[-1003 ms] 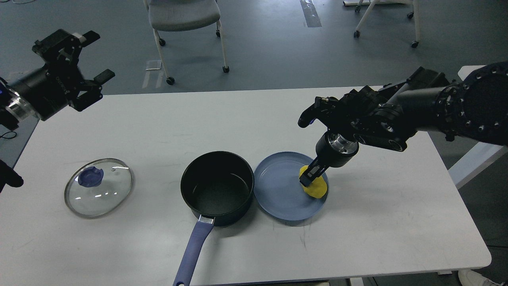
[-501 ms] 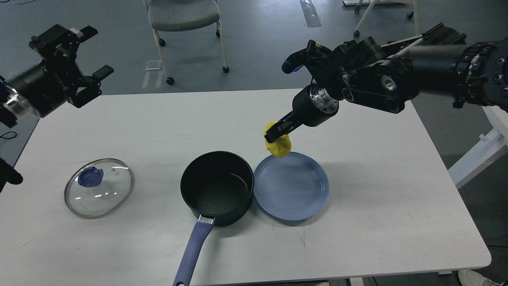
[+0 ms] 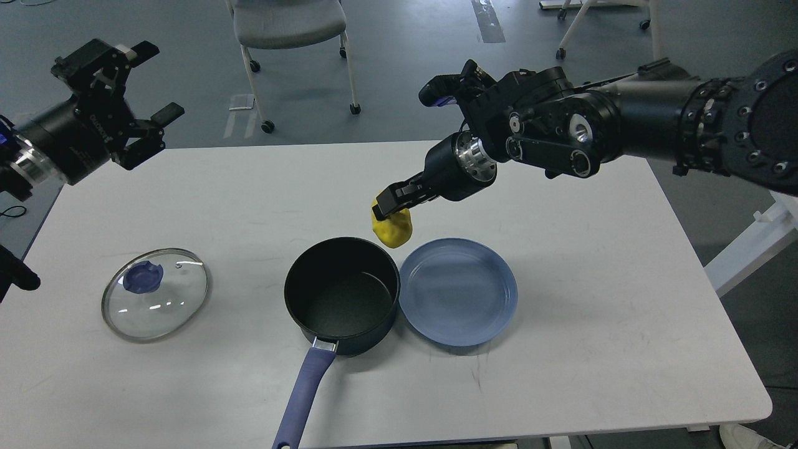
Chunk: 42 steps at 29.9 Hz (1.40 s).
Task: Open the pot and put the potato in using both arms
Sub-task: 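Lift the potato and carry it over the open saucepan with the right gripper, then open the right gripper to drop the potato into the saucepan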
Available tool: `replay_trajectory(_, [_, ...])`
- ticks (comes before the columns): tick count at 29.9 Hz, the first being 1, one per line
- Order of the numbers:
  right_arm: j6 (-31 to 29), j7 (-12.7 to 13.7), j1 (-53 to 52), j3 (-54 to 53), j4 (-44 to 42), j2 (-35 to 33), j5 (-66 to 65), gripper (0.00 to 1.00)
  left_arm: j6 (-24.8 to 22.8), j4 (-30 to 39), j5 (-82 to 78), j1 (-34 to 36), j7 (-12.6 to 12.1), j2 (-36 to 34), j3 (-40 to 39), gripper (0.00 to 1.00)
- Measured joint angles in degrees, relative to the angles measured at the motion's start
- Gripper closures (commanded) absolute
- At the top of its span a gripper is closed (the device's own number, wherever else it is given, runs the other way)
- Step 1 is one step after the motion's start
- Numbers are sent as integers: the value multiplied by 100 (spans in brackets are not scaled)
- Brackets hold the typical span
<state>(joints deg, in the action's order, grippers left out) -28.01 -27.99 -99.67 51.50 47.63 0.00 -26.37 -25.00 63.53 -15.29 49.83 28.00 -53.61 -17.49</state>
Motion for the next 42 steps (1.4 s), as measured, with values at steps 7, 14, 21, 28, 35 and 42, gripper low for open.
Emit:
replay_trajectory(7, [2, 0, 9, 0, 251, 0, 195, 70, -5, 3, 0, 0, 0, 0, 0, 2])
replay_trajectory(14, [1, 0, 17, -108, 561, 0, 181, 68, -5, 36, 0, 0, 0, 8, 0, 2])
replay_trajectory(21, [2, 0, 92, -338, 589, 0, 193, 65, 5, 79, 0, 0, 0, 19, 1, 2])
replay_trajectory(28, [40, -1, 339, -374, 589, 0, 196, 49, 5, 89, 0, -19, 0, 25, 5, 2])
replay_trajectory(35, [348, -2, 563, -512, 559, 0, 200, 22, 5, 89, 0, -35, 0, 14, 6, 2])
replay_trajectory(42, [416, -2, 640, -587, 546, 0, 219, 8, 4, 89, 0, -35, 0, 12, 6, 2])
